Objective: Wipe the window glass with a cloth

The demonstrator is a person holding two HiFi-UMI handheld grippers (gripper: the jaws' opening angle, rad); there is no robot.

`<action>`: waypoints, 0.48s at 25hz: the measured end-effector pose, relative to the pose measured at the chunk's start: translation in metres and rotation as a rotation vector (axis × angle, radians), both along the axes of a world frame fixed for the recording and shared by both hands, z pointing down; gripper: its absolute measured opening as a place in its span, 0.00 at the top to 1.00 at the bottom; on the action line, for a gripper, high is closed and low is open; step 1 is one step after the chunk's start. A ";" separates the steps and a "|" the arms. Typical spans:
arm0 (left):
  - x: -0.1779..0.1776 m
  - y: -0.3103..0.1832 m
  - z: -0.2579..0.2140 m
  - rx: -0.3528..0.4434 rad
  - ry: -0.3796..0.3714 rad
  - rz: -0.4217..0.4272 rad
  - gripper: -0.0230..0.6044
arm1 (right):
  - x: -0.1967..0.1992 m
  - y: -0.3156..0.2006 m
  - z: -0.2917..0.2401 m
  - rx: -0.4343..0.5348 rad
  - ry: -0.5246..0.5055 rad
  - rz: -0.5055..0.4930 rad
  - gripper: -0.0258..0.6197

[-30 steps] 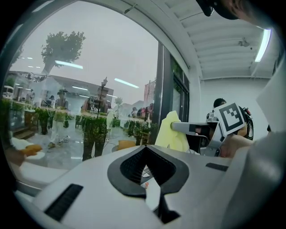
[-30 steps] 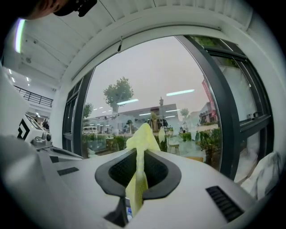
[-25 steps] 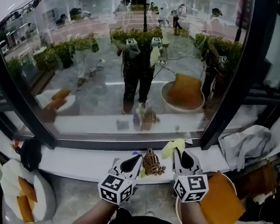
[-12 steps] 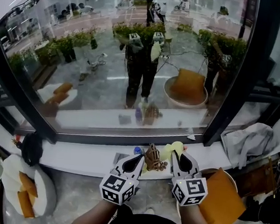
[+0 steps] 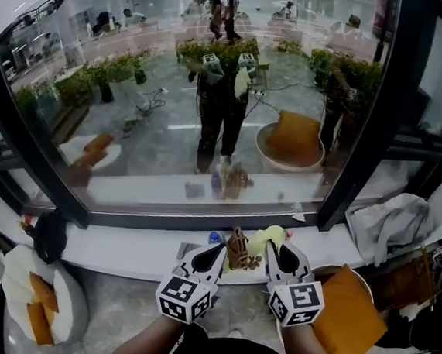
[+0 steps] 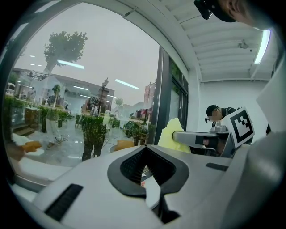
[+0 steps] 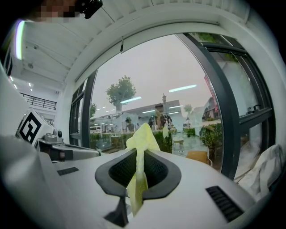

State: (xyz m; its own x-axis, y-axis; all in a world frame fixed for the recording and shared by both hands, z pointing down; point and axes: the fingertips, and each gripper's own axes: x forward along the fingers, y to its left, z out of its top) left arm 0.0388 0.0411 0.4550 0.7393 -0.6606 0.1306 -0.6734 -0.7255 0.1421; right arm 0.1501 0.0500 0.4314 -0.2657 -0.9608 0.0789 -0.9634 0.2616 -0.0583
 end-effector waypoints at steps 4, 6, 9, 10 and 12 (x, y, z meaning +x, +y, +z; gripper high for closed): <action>0.005 0.006 -0.003 0.008 -0.002 0.011 0.95 | 0.002 0.007 -0.001 0.004 -0.003 0.001 0.88; 0.006 0.009 -0.004 0.011 -0.005 0.014 0.95 | 0.001 0.009 -0.001 0.004 -0.002 -0.001 0.88; 0.005 0.011 -0.006 0.014 -0.010 0.012 0.95 | 0.000 0.011 -0.001 0.003 -0.008 -0.004 0.88; 0.004 0.012 -0.007 0.014 -0.011 0.011 0.95 | -0.001 0.011 -0.001 0.004 -0.012 -0.006 0.88; 0.003 0.013 -0.007 0.014 -0.012 0.008 0.95 | -0.003 0.011 -0.002 0.007 -0.017 -0.010 0.88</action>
